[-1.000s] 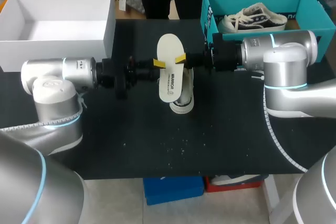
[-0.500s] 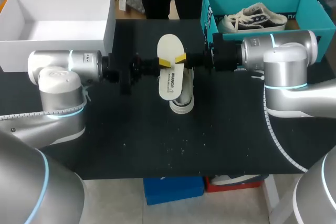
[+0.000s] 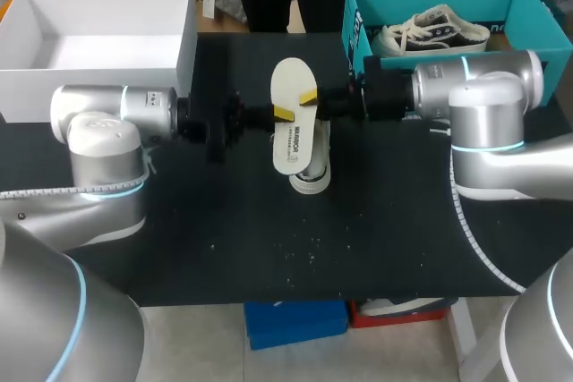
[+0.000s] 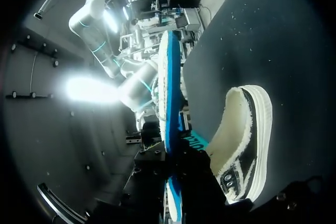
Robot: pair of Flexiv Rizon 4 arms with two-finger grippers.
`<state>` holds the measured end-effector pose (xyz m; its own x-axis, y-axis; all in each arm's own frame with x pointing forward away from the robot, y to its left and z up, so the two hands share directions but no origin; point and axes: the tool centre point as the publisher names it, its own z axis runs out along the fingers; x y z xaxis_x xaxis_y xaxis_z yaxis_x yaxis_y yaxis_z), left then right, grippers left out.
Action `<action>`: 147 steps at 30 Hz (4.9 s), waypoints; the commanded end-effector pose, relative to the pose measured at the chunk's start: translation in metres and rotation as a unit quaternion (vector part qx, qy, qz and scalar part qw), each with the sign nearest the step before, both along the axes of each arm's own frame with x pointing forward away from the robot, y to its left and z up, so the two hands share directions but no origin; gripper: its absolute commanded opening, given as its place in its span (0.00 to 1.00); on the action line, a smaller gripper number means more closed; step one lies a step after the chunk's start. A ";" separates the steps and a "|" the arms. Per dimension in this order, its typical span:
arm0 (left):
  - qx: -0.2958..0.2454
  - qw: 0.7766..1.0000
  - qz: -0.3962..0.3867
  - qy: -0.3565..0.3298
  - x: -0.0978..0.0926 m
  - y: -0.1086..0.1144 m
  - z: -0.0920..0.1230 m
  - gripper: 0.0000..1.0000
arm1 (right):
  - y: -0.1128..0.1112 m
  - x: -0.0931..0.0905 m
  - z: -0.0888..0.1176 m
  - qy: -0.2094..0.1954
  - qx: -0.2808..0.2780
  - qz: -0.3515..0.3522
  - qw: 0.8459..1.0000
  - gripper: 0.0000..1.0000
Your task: Take the shoe out of the shoebox, open the shoe tongue, remove and reinsert the insole, then place the shoe into the shoebox
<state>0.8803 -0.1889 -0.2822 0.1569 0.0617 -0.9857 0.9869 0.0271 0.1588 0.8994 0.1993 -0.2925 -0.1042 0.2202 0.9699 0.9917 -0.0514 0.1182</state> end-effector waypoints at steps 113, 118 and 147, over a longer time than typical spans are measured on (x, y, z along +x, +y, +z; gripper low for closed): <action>0.405 0.873 -0.134 0.236 -0.065 -0.018 -0.072 0.00 | -0.165 -0.180 0.066 -0.034 -0.175 -0.222 0.959 1.00; 0.398 0.877 -0.124 0.241 -0.047 -0.025 -0.082 0.00 | -0.165 -0.180 0.066 -0.034 -0.175 -0.222 0.959 1.00; 0.387 0.884 -0.075 0.251 -0.001 -0.028 -0.088 0.49 | -0.165 -0.180 0.066 -0.034 -0.175 -0.222 0.959 1.00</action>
<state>0.8846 -0.2210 -0.3738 -0.2238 0.7639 -0.6052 0.9184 -0.0425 -0.3933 0.7200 0.0345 -0.2276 0.0132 0.5670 0.8236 0.8704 -0.4120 0.2696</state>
